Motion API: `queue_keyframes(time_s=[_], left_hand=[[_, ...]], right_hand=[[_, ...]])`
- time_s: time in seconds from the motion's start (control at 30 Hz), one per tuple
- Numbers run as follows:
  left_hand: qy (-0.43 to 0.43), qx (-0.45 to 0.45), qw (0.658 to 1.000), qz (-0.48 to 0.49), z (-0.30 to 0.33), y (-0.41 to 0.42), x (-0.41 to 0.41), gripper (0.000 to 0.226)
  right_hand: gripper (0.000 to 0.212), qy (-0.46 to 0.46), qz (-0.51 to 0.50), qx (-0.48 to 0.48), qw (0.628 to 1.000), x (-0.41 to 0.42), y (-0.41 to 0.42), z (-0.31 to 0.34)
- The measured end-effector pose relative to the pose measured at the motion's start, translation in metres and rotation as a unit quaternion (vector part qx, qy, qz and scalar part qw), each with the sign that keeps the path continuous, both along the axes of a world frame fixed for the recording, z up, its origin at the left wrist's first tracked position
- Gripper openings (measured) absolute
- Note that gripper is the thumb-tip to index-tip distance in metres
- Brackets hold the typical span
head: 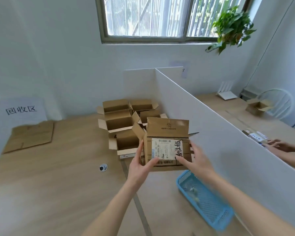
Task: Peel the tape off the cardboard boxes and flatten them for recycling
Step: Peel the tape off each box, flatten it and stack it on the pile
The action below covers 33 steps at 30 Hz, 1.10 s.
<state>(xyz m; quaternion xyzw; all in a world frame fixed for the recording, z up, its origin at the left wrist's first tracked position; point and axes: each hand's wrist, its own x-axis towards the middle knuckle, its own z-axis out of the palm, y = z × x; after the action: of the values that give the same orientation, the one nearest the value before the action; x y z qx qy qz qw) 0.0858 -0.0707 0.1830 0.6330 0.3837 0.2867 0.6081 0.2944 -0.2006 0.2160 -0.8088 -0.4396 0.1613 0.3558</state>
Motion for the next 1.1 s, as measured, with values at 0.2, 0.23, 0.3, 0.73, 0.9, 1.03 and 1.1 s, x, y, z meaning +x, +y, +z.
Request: queue_keyframes(time_s=[0.2,0.23,0.3,0.73,0.9,1.03,1.1], left_hand=[[0.011,-0.140,0.989,0.053,0.042,0.005,-0.078,0.093],[0.027,-0.171,0.984,0.049,0.046,0.006,-0.090,0.091],[0.067,-0.225,0.972,0.030,0.052,0.006,-0.112,0.083],[0.034,-0.297,0.954,0.034,0.031,0.004,-0.205,0.083],[0.168,0.143,0.975,-0.004,0.011,-0.004,-0.213,0.109],[0.353,0.382,0.848,-0.099,-0.023,-0.002,-0.225,0.119],[0.392,0.422,0.808,-0.127,-0.039,-0.004,-0.226,0.124]], right_hand=[[0.106,-0.425,0.160,0.047,0.890,-0.070,-0.010,0.032],[0.108,-0.462,0.192,0.054,0.864,-0.083,-0.008,0.035],[0.110,-0.483,0.230,0.048,0.844,-0.109,-0.001,0.036],[0.107,-0.489,0.282,-0.025,0.825,-0.206,0.028,-0.006],[0.123,-0.438,0.284,-0.072,0.850,-0.203,0.039,-0.017],[0.126,-0.399,0.345,-0.142,0.837,-0.197,0.042,-0.041],[0.130,-0.377,0.368,-0.154,0.836,-0.197,0.041,-0.056]])
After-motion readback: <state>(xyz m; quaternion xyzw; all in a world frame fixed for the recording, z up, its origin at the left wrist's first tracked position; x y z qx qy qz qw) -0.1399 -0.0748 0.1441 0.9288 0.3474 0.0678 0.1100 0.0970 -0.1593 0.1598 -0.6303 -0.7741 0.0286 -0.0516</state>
